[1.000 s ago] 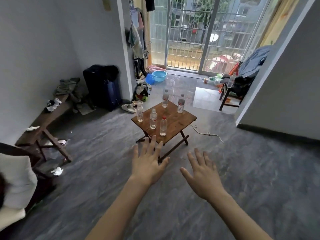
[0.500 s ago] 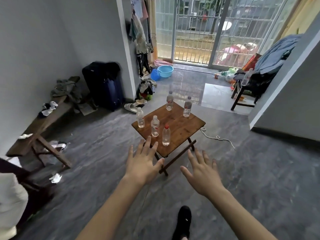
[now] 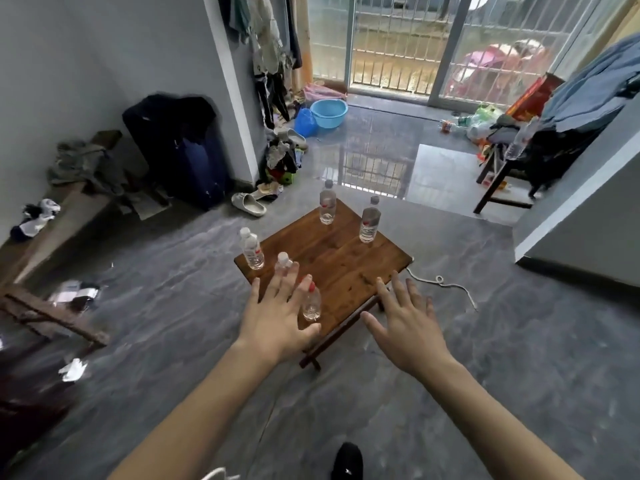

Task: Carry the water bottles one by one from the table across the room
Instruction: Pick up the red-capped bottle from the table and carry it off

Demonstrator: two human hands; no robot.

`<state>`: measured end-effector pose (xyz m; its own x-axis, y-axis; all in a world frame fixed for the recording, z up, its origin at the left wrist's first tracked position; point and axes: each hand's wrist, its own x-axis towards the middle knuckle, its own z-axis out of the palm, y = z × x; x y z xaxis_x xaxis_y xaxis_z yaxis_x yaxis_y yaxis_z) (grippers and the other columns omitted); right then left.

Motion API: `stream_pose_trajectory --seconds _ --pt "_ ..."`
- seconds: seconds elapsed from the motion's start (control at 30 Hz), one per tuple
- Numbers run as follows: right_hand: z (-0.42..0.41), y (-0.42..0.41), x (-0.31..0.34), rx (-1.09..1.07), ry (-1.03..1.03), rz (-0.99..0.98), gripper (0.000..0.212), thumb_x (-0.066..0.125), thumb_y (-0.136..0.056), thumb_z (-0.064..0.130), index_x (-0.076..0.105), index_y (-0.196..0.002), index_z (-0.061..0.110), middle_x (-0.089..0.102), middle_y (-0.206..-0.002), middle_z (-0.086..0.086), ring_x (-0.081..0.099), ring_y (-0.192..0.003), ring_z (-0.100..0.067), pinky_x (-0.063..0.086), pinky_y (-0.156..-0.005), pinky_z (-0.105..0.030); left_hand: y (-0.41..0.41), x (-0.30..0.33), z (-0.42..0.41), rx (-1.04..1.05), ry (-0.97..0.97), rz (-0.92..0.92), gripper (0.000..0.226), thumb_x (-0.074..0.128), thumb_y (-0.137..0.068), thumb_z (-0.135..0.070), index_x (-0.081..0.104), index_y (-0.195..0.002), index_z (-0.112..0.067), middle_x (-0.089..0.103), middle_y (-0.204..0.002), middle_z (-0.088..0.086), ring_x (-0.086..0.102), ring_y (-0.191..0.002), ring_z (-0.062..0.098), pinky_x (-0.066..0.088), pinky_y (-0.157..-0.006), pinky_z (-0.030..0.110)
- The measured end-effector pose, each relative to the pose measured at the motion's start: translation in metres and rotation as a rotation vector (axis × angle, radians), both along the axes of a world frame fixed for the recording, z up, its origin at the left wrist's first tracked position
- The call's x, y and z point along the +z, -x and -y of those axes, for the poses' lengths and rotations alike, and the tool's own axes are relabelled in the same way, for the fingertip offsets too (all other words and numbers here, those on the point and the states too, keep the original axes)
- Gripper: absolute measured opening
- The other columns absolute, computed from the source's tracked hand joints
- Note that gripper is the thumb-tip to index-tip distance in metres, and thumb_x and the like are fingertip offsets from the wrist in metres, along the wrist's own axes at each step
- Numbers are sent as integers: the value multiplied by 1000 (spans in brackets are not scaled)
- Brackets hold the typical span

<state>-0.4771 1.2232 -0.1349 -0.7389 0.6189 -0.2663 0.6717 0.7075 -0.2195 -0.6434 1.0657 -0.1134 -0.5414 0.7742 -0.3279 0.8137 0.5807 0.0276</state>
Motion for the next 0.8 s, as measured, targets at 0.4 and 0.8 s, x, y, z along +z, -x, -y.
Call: stream_pose_trajectory --seconds 0.4,0.8 --pt "-43 78 -148 -76 112 57 74 25 -97 65 1 -159 33 -11 -168 3 -11 -154 -20 3 -123 -49 84 -166 -48 42 33 139 93 42 -96 -66 -15 -161 -30 -22 -170 -2 -19 -157 17 -7 -127 50" --pt "-42 132 -284 -25 171 165 74 28 -99 62 1 -160 32 -10 -168 0 -10 -154 -21 3 -124 -50 119 -318 -75 220 -390 489 110 80 -82 -48 9 -162 -22 18 -169 -4 19 -155 13 23 -125 30"
